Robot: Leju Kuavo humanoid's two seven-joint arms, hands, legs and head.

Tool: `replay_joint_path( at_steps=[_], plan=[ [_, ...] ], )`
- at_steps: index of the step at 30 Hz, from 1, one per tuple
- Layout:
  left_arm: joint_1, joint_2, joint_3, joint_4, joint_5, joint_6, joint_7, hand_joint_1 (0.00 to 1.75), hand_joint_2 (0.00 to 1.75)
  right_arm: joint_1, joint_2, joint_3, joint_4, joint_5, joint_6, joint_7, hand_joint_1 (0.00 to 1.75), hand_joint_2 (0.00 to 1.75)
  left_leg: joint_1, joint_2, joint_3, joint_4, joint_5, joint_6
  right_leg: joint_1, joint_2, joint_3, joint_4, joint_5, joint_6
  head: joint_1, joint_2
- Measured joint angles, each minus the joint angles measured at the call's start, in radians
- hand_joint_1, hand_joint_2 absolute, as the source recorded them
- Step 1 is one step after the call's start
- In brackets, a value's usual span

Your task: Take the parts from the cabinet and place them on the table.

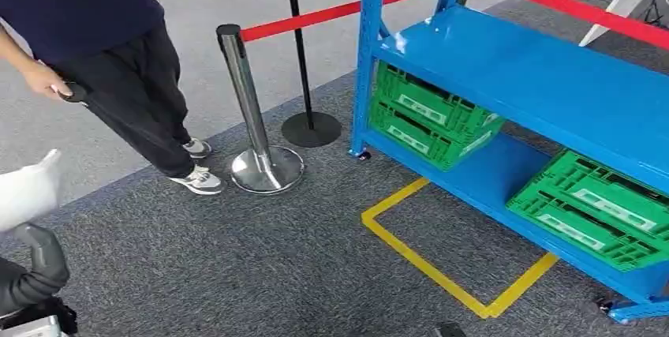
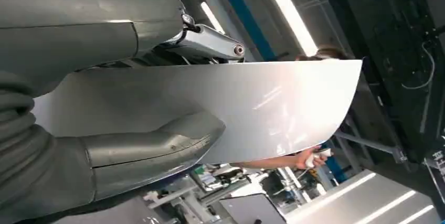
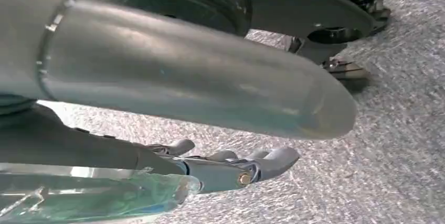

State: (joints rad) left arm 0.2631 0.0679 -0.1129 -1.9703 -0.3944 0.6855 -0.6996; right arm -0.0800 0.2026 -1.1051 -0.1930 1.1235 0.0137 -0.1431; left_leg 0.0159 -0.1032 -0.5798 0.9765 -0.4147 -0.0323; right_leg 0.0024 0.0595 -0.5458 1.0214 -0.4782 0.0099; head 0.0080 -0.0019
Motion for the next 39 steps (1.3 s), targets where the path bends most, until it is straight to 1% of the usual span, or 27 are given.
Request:
replay_joint_path(
  at_steps=[1,2,3,4,6,7,8,10,11,12,13,16,17,19,21,22,23,25,26,27,28,31,32,34,35,37,39],
  plan=[
    [0.000,0.000,0.000,0.000,0.000,0.000,0.000,1.75,1.75,0.000,0.001,0.000,0.000,0.000,0.000,0.000,0.00,0.00,-0.001,-0.011,-0.001,-0.002,0.004,-0.007,-0.003,-0.010,0.002,-0.007,0.007,-0.006,0.000,0.000],
    [0.002,0.000,-0.002,0.000,0.000,0.000,0.000,1.75,1.75,0.000,0.002,0.000,0.000,0.000,0.000,0.000,0.00,0.00,-0.002,0.012,-0.005,0.008,-0.007,-0.009,-0.008,-0.025,0.006,-0.016,0.013,-0.012,0.000,0.000],
    [-0.001,0.001,-0.002,0.000,0.000,0.000,0.000,1.75,1.75,-0.001,0.002,0.000,0.000,0.000,0.000,-0.001,0.00,0.00,-0.007,0.054,-0.021,0.041,-0.034,-0.014,-0.008,-0.032,0.007,-0.020,0.014,-0.016,-0.008,0.000],
    [-0.003,0.001,-0.002,0.000,0.000,0.000,0.000,1.75,1.75,-0.001,0.002,0.000,0.000,0.000,0.000,-0.001,0.00,0.00,-0.007,0.074,-0.053,0.107,-0.073,-0.018,-0.007,-0.043,0.006,-0.020,0.015,-0.019,-0.010,0.000],
    [-0.003,0.000,-0.003,0.000,0.001,0.000,0.000,1.75,1.75,0.002,0.002,0.000,0.000,0.000,0.000,-0.001,0.00,0.00,-0.005,0.088,-0.130,0.271,-0.143,-0.025,-0.005,-0.070,0.004,-0.020,0.013,-0.022,-0.010,0.000],
    [-0.003,0.000,-0.003,0.000,0.002,0.000,0.000,1.75,1.75,0.003,0.002,0.000,0.000,-0.001,-0.002,-0.003,0.00,0.00,-0.005,0.088,-0.150,0.312,-0.149,-0.027,-0.005,-0.083,0.004,-0.019,0.012,-0.022,-0.010,0.000],
    [-0.003,0.000,-0.003,0.000,0.006,0.000,0.000,1.75,1.75,0.003,0.002,0.000,0.000,-0.002,-0.005,-0.008,0.00,0.00,-0.004,0.089,-0.142,0.300,-0.130,-0.028,-0.005,-0.094,0.004,-0.019,0.012,-0.022,-0.010,0.000],
    [-0.008,0.000,-0.005,0.000,0.009,0.000,0.000,1.75,1.75,-0.001,0.001,0.000,0.000,-0.009,-0.008,-0.021,0.00,0.00,-0.004,0.098,-0.072,0.169,-0.054,-0.026,-0.005,-0.113,0.005,-0.019,0.011,-0.020,-0.010,0.000],
    [-0.015,0.000,-0.008,0.000,0.013,-0.001,0.000,1.75,1.75,-0.003,0.001,0.000,0.000,-0.014,-0.009,-0.027,0.00,0.00,-0.004,0.122,-0.016,0.072,-0.016,-0.025,-0.005,-0.121,0.008,-0.019,0.009,-0.017,-0.010,0.000],
    [-0.030,0.000,-0.013,0.000,0.020,-0.004,0.000,1.75,1.75,-0.004,-0.002,-0.001,0.000,-0.018,-0.009,-0.032,0.00,0.00,-0.008,0.165,0.024,0.004,-0.011,-0.024,0.001,-0.129,0.008,-0.018,0.006,-0.011,-0.010,0.000],
    [-0.046,0.000,-0.019,0.000,0.023,-0.007,0.000,1.75,1.75,-0.005,-0.005,-0.001,0.000,-0.021,-0.009,-0.037,0.00,0.00,-0.011,0.153,0.022,-0.008,-0.011,-0.008,0.006,-0.137,0.004,-0.010,0.001,-0.004,-0.009,0.000],
    [-0.065,0.000,-0.028,0.006,0.027,-0.008,0.000,1.75,1.75,-0.007,-0.009,-0.003,0.000,-0.030,-0.009,-0.047,0.00,0.00,-0.016,0.128,0.014,-0.006,-0.008,0.011,0.004,-0.161,0.012,-0.020,0.005,0.009,-0.009,0.000],
    [-0.071,0.000,-0.031,0.008,0.029,-0.005,0.000,1.75,1.75,-0.008,-0.010,-0.004,0.000,-0.033,-0.008,-0.051,0.00,0.00,-0.008,0.118,0.016,-0.014,-0.001,0.022,0.001,-0.154,0.000,-0.013,-0.004,0.017,-0.011,0.000],
    [-0.079,0.002,-0.034,0.008,0.030,0.006,0.000,1.75,1.75,-0.006,-0.013,-0.004,0.000,-0.027,-0.012,-0.045,0.00,0.00,-0.006,0.106,0.015,-0.014,0.000,0.028,-0.002,-0.082,-0.036,0.085,-0.067,0.023,-0.002,0.000],
    [-0.057,-0.003,-0.024,0.000,0.027,0.009,0.000,1.75,1.75,0.001,-0.015,-0.004,0.000,-0.010,-0.028,-0.006,0.00,0.00,-0.007,0.090,0.015,-0.014,-0.002,0.031,-0.002,-0.065,-0.111,0.248,-0.140,0.027,0.000,0.000],
    [-0.027,-0.007,-0.010,-0.017,0.027,0.010,0.000,1.75,1.75,0.007,-0.016,-0.004,0.000,0.001,-0.034,0.016,0.00,0.00,-0.008,0.083,0.015,-0.013,-0.003,0.031,-0.002,-0.063,-0.139,0.301,-0.153,0.027,-0.001,0.000],
    [0.004,-0.009,0.007,-0.038,0.034,0.010,0.000,1.75,1.75,0.013,-0.019,-0.004,0.000,0.009,-0.039,0.033,0.00,0.00,-0.008,0.073,0.016,-0.012,-0.003,0.032,-0.002,-0.063,-0.143,0.302,-0.139,0.026,-0.001,0.000],
    [0.034,-0.014,0.040,-0.064,0.053,0.011,0.000,1.75,1.75,0.022,-0.024,-0.004,0.000,0.017,-0.044,0.050,0.00,0.00,-0.006,0.044,0.017,-0.011,-0.004,0.030,-0.005,-0.056,-0.086,0.175,-0.053,0.023,-0.001,0.000],
    [0.043,-0.016,0.055,-0.074,0.061,0.013,0.000,1.75,1.75,0.023,-0.026,-0.003,0.000,0.018,-0.045,0.054,0.00,0.00,-0.004,0.030,0.018,-0.011,-0.004,0.028,-0.008,-0.038,-0.040,0.076,-0.002,0.022,0.000,0.000],
    [0.052,-0.017,0.063,-0.082,0.061,0.014,0.000,1.75,1.75,0.023,-0.027,-0.004,0.000,0.019,-0.045,0.055,0.00,0.00,-0.002,0.021,0.017,-0.010,-0.005,0.022,-0.014,0.012,-0.013,0.013,0.007,0.022,0.000,0.000],
    [0.058,-0.017,0.072,-0.092,0.062,0.014,0.000,1.75,1.75,0.023,-0.028,-0.003,0.000,0.019,-0.045,0.056,0.00,0.00,-0.006,0.009,0.010,-0.001,-0.005,0.015,-0.020,0.040,-0.003,-0.010,-0.003,0.024,-0.002,0.000],
    [0.078,-0.019,0.090,-0.109,0.064,0.014,0.000,1.75,1.75,0.021,-0.031,-0.003,0.000,0.020,-0.046,0.058,0.00,0.00,0.005,-0.024,-0.002,-0.007,0.008,-0.005,-0.008,0.009,0.000,0.004,-0.003,0.013,-0.002,0.000],
    [0.084,-0.020,0.094,-0.113,0.064,0.014,0.000,1.75,1.75,0.020,-0.031,-0.003,0.000,0.020,-0.046,0.058,0.00,0.00,0.006,-0.034,-0.005,-0.010,0.006,-0.010,-0.015,-0.005,0.003,-0.004,0.002,0.005,-0.002,0.000],
    [0.086,-0.021,0.105,-0.119,0.064,0.014,0.000,1.75,1.75,0.018,-0.032,-0.002,0.000,0.021,-0.046,0.057,0.00,0.00,0.002,0.059,-0.037,0.070,-0.047,-0.013,-0.013,-0.028,0.005,-0.009,0.006,-0.008,-0.013,0.000],
    [0.081,-0.022,0.106,-0.119,0.069,0.014,0.000,1.75,1.75,0.019,-0.032,-0.002,0.000,0.018,-0.047,0.054,0.00,0.00,0.001,0.079,-0.078,0.155,-0.089,-0.017,-0.011,-0.043,0.004,-0.009,0.005,-0.011,-0.012,0.000],
    [0.074,-0.023,0.108,-0.119,0.071,0.015,0.000,1.75,1.75,0.020,-0.032,-0.003,0.000,0.003,-0.052,0.039,0.00,0.00,0.001,0.089,-0.148,0.301,-0.144,-0.020,-0.005,-0.074,0.002,-0.009,0.003,-0.015,-0.012,0.000],
    [0.072,-0.023,0.108,-0.119,0.074,0.015,0.000,1.75,1.75,0.016,-0.033,-0.006,0.000,-0.018,-0.055,0.017,0.00,0.00,0.000,0.090,-0.138,0.290,-0.116,-0.016,-0.002,-0.098,0.002,-0.009,0.003,-0.016,-0.012,0.000]
  ],
)
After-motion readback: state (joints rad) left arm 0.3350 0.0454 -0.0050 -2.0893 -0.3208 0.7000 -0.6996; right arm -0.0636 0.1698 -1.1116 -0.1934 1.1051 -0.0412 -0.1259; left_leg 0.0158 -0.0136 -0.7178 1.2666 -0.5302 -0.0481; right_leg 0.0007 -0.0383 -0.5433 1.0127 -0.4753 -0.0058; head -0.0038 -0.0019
